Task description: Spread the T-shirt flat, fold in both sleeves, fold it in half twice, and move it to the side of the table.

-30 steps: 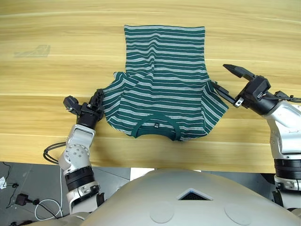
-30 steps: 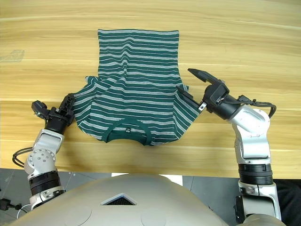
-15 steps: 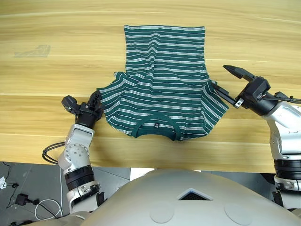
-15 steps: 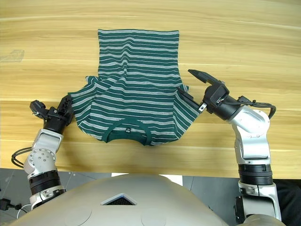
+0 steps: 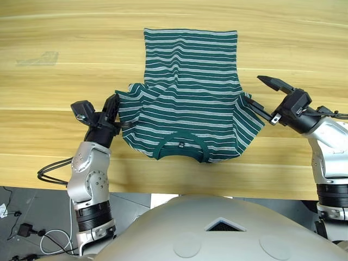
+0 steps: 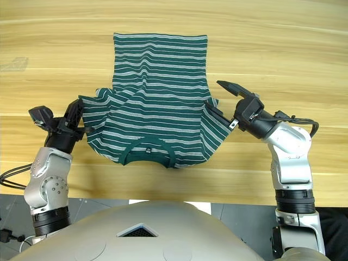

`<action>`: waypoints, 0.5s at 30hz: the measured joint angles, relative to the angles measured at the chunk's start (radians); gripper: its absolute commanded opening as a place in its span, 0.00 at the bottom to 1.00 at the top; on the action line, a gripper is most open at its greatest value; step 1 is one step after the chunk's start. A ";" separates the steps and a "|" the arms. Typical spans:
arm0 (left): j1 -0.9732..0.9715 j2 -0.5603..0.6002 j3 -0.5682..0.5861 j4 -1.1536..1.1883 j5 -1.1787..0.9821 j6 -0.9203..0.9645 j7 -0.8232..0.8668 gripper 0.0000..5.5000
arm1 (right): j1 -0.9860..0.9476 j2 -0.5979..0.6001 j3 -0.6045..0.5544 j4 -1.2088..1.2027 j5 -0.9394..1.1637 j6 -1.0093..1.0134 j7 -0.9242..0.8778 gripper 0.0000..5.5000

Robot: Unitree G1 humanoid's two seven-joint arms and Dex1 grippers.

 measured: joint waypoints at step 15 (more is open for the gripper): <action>0.070 0.108 -0.255 -0.011 0.434 -0.237 -0.042 0.00 | -0.005 0.001 0.004 -0.014 0.001 0.012 -0.001 0.48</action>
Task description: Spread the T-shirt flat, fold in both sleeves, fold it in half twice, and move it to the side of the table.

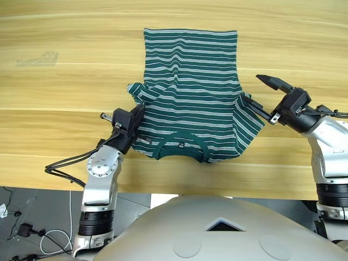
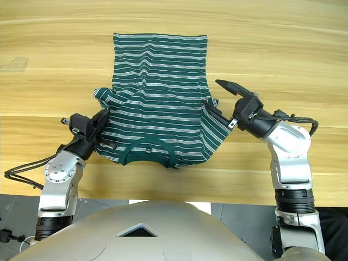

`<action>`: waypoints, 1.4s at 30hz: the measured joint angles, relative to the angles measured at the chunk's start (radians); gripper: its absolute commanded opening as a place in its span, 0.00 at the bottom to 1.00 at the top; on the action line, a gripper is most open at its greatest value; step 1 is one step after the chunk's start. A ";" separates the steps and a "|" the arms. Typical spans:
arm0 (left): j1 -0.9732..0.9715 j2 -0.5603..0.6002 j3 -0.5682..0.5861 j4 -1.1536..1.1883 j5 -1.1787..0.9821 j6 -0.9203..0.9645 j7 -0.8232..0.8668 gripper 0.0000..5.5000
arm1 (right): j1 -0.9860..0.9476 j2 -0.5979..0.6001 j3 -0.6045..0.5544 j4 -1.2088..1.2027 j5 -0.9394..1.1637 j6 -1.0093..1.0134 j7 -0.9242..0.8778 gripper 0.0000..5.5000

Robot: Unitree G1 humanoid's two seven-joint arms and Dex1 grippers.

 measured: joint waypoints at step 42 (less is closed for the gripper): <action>0.180 0.069 0.183 -0.288 -0.422 -0.072 -0.075 0.27 | 0.240 0.018 -0.254 -0.059 0.521 0.630 -0.179 0.48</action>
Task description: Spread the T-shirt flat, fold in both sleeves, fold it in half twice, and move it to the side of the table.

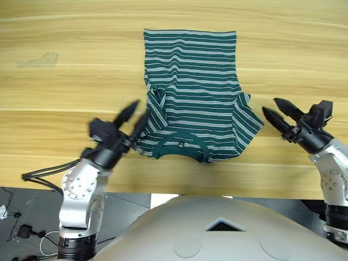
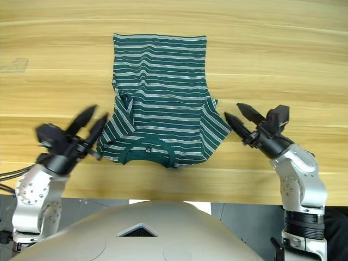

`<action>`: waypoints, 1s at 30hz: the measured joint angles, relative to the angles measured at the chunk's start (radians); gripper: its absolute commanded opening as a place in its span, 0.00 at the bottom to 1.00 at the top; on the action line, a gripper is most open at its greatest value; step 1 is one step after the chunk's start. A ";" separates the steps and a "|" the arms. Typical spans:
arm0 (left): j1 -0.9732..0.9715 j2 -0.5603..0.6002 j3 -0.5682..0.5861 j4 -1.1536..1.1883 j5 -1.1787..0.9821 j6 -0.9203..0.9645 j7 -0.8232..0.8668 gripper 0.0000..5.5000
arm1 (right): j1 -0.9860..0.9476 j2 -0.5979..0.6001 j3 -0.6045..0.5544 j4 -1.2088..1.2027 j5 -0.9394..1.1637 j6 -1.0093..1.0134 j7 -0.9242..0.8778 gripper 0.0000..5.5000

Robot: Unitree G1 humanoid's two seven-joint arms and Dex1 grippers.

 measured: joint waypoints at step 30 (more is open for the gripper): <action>-0.024 -0.080 0.117 0.030 -0.003 0.053 0.073 0.27 | 0.022 0.176 0.033 -0.078 -0.020 0.303 -0.257 0.11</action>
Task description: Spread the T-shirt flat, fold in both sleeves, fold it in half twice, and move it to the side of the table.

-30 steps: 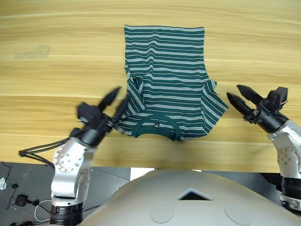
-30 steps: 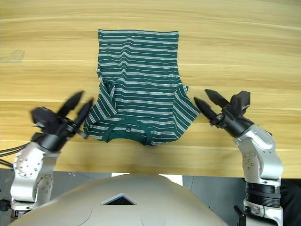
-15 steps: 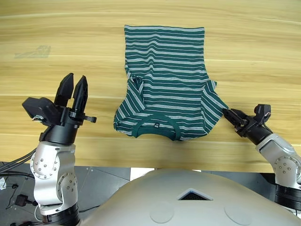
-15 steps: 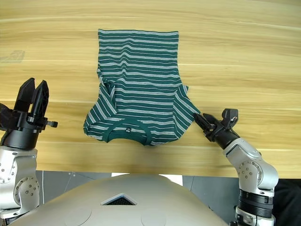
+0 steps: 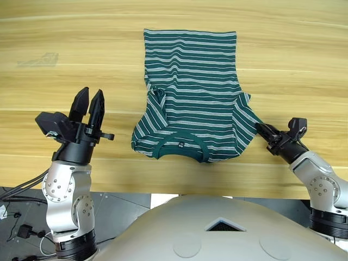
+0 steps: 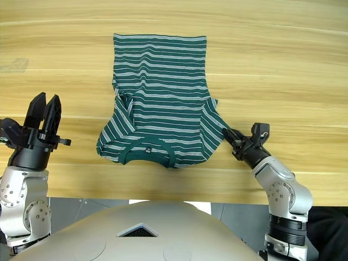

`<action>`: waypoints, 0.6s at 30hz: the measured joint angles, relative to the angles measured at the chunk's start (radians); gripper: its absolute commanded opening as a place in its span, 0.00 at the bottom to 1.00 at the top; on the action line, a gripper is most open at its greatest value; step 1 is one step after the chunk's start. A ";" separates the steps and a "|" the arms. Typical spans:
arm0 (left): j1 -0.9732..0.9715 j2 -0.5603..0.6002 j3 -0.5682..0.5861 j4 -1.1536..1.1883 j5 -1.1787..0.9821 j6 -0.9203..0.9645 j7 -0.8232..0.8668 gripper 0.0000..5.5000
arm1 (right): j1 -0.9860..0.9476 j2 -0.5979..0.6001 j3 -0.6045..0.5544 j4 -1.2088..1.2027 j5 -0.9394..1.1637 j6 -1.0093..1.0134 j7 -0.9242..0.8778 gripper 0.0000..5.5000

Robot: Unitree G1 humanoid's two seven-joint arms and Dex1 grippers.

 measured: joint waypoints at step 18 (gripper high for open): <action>-0.010 -0.011 -0.048 0.030 0.053 -0.007 -0.039 0.27 | -0.005 0.021 0.075 -0.093 -0.122 -0.215 0.116 0.00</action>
